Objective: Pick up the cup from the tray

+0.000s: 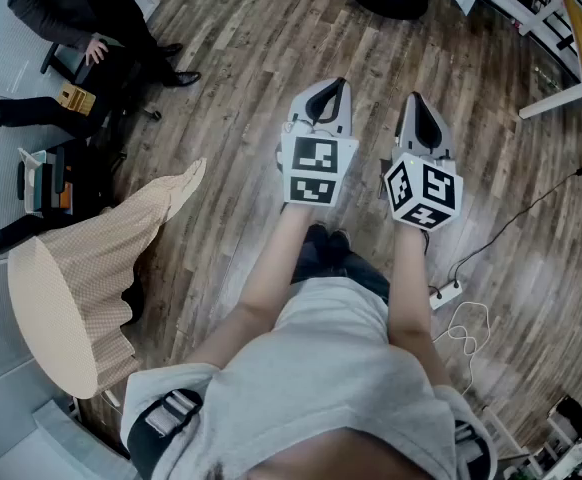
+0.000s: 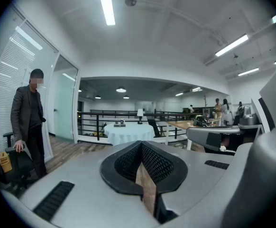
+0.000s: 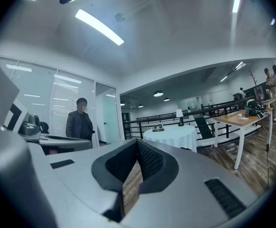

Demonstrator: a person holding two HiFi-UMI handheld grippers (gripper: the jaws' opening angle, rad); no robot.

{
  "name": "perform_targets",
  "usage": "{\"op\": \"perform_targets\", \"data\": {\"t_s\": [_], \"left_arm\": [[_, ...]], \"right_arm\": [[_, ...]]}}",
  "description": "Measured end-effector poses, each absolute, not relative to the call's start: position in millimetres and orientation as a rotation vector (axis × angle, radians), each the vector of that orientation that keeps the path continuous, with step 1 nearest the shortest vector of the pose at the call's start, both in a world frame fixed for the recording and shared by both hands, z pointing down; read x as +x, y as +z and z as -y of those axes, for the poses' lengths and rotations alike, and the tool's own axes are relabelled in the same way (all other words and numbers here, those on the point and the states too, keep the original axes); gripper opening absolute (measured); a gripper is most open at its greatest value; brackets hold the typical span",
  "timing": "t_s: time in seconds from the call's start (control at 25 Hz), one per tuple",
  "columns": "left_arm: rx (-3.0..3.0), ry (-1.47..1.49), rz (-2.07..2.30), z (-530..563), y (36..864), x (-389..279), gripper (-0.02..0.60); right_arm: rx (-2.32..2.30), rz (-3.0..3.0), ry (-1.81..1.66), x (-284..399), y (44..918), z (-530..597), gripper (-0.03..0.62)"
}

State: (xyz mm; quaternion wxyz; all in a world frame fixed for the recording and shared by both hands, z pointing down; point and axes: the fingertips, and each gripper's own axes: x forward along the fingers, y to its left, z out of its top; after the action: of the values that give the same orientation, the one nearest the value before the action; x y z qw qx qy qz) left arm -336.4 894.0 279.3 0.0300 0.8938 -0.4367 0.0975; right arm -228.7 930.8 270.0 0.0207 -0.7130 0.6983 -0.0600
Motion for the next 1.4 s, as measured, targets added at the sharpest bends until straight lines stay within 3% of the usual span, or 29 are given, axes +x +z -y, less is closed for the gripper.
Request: {"op": "perform_targets", "data": {"t_s": [1.4], "left_arm": [[2.680, 0.323, 1.421, -850.2, 298.4, -288.6, 0.005]], "right_arm": [[-2.149, -2.203, -0.238, -164.2, 293.3, -891.9, 0.008]]}}
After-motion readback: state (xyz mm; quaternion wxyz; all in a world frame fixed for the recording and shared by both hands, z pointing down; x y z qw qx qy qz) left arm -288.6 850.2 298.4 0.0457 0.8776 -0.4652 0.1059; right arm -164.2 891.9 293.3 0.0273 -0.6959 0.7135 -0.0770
